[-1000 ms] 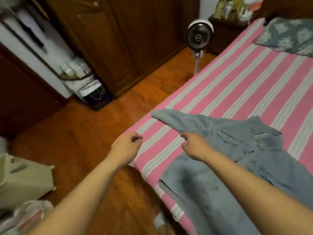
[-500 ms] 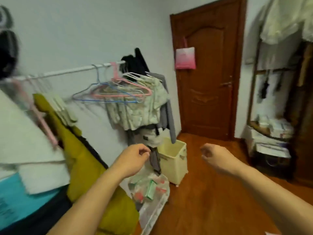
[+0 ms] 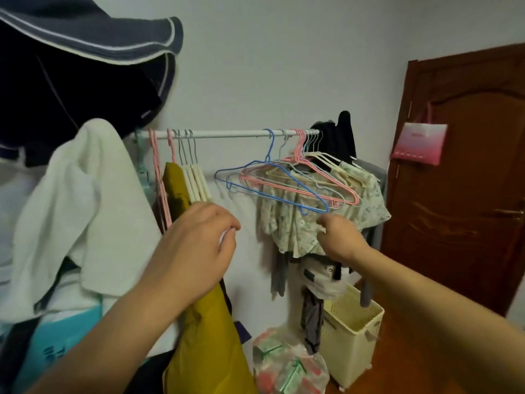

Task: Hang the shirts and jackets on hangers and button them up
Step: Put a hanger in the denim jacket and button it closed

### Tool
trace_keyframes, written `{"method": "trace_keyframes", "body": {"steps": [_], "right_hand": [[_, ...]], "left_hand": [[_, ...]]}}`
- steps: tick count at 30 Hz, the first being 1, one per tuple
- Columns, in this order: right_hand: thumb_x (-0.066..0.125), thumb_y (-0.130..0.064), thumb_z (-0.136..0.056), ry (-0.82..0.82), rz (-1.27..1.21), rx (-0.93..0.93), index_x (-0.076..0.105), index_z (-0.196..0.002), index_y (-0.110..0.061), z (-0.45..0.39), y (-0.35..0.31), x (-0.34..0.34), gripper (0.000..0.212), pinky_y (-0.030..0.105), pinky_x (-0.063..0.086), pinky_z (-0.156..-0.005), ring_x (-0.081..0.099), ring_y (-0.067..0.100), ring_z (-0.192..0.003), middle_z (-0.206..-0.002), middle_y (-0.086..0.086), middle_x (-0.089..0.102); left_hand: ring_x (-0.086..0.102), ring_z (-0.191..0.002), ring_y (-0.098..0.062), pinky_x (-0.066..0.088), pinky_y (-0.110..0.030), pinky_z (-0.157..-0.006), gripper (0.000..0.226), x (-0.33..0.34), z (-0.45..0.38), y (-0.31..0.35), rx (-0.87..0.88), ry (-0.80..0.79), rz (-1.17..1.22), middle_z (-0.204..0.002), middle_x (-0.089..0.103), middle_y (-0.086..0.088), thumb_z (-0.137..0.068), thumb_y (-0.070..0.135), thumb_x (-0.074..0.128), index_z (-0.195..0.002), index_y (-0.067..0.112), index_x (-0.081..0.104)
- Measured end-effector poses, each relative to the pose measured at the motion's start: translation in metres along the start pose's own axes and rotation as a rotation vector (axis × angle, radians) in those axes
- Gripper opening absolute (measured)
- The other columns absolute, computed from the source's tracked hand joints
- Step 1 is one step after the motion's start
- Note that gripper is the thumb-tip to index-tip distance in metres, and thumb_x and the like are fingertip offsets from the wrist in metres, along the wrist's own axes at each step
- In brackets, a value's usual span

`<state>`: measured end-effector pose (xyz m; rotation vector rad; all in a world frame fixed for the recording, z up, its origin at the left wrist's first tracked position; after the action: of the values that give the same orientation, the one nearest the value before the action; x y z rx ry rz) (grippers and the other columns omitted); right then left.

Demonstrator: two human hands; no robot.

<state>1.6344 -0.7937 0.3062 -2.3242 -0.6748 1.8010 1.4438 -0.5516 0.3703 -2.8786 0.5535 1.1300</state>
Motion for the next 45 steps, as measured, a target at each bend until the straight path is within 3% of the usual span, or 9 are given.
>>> {"method": "trace_keyframes", "body": {"steps": [9, 14, 19, 25, 31, 34, 37, 40, 45], "right_hand": [[0.059, -0.020, -0.095, 0.119, 0.037, 0.130, 0.039, -0.142, -0.006, -0.109, 0.007, 0.004, 0.053, 0.049, 0.040, -0.105, 0.042, 0.042, -0.131, -0.141, 0.021, 0.045], [0.059, -0.019, -0.096, 0.055, -0.071, 0.140, 0.062, -0.103, -0.002, -0.125, 0.006, 0.014, 0.019, 0.040, 0.052, -0.073, 0.063, 0.036, -0.091, -0.103, 0.020, 0.066], [0.044, -0.027, -0.107, 0.168, -0.548, -0.014, 0.063, -0.081, -0.004, -0.125, -0.021, -0.004, 0.039, 0.038, 0.044, -0.065, 0.055, 0.028, -0.068, -0.067, 0.007, 0.056], [0.047, -0.029, -0.105, 0.143, -0.622, -0.028, 0.063, -0.077, -0.014, -0.081, -0.006, -0.029, 0.035, 0.052, 0.059, -0.075, 0.068, 0.029, -0.075, -0.080, 0.009, 0.067], [0.044, -0.021, -0.108, 0.008, -0.907, 0.281, 0.062, -0.087, -0.005, 0.118, 0.153, 0.013, 0.032, 0.049, 0.062, -0.077, 0.070, 0.024, -0.063, -0.077, 0.012, 0.064], [0.046, -0.021, -0.106, 0.009, -0.899, 0.517, 0.063, -0.099, 0.001, 0.278, 0.242, 0.016, 0.029, 0.034, 0.060, -0.070, 0.070, 0.024, -0.068, -0.087, 0.010, 0.070], [0.051, -0.027, -0.100, 0.120, -0.926, 0.797, 0.063, -0.104, 0.003, 0.447, 0.297, 0.006, 0.033, 0.034, 0.058, -0.071, 0.069, 0.028, -0.073, -0.093, 0.010, 0.073], [0.048, -0.024, -0.102, 0.283, -0.921, 1.052, 0.062, -0.103, 0.005, 0.611, 0.316, -0.004, 0.032, 0.026, 0.054, -0.064, 0.065, 0.021, -0.065, -0.094, 0.006, 0.073], [0.046, -0.022, -0.106, 0.454, -0.927, 1.512, 0.066, -0.100, 0.002, 0.872, 0.250, 0.018, 0.032, 0.024, 0.050, -0.065, 0.063, 0.023, -0.067, -0.073, 0.006, 0.070]], "left_hand": [[0.037, -0.131, -0.018, 0.032, -0.039, -0.112, 0.030, 0.033, -0.030, -0.035, -0.191, -0.155, -0.178, -0.135, 0.056, 0.003, -0.099, 0.038, 0.053, -0.121, 0.028, 0.070], [0.040, -0.127, -0.018, 0.031, -0.037, -0.110, 0.028, 0.035, -0.036, -0.036, -0.239, -0.160, -0.178, -0.130, 0.057, 0.005, -0.100, 0.036, 0.050, -0.119, 0.029, 0.070], [0.039, -0.129, -0.018, 0.031, -0.037, -0.110, 0.027, 0.034, -0.038, -0.027, -0.231, -0.112, -0.184, -0.131, 0.057, 0.004, -0.100, 0.033, 0.052, -0.118, 0.028, 0.071], [0.057, -0.105, 0.001, 0.037, -0.009, -0.092, 0.017, 0.034, -0.046, 0.019, -0.252, 0.153, 0.418, -0.106, 0.067, 0.017, -0.097, 0.017, 0.060, -0.095, 0.026, 0.075], [0.063, -0.084, 0.004, 0.047, -0.010, -0.078, 0.017, 0.164, -0.025, 0.088, -0.281, -0.010, 0.796, -0.094, 0.072, 0.009, -0.095, 0.009, 0.061, -0.092, 0.019, 0.074], [0.060, -0.108, -0.013, 0.047, -0.030, -0.103, 0.021, 0.251, 0.018, 0.163, -0.221, -0.185, 0.791, -0.119, 0.064, -0.007, -0.091, 0.012, 0.064, -0.111, 0.017, 0.068], [0.046, -0.129, -0.027, 0.033, -0.036, -0.114, 0.041, 0.322, 0.083, 0.272, 0.041, -0.508, 0.763, -0.135, 0.053, -0.016, -0.094, 0.026, 0.068, -0.131, 0.010, 0.060], [0.060, -0.117, -0.033, 0.046, -0.046, -0.104, 0.058, 0.361, 0.177, 0.389, 0.457, -0.915, 0.695, -0.125, 0.067, -0.010, -0.096, 0.059, 0.046, -0.129, 0.016, 0.064], [0.070, -0.087, -0.027, 0.052, -0.039, -0.072, 0.017, 0.333, 0.344, 0.530, 1.006, -1.131, 0.711, -0.088, 0.072, 0.001, -0.101, 0.034, 0.056, -0.094, 0.023, 0.067]]}}
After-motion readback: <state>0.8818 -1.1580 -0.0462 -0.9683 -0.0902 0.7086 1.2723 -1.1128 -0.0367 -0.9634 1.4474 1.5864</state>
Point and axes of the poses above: each hand's wrist, its own z-axis away from the middle knuckle, its own x-axis out of the palm, y = z × x, the point moved 7 cm from there along -z, towards the middle knuckle
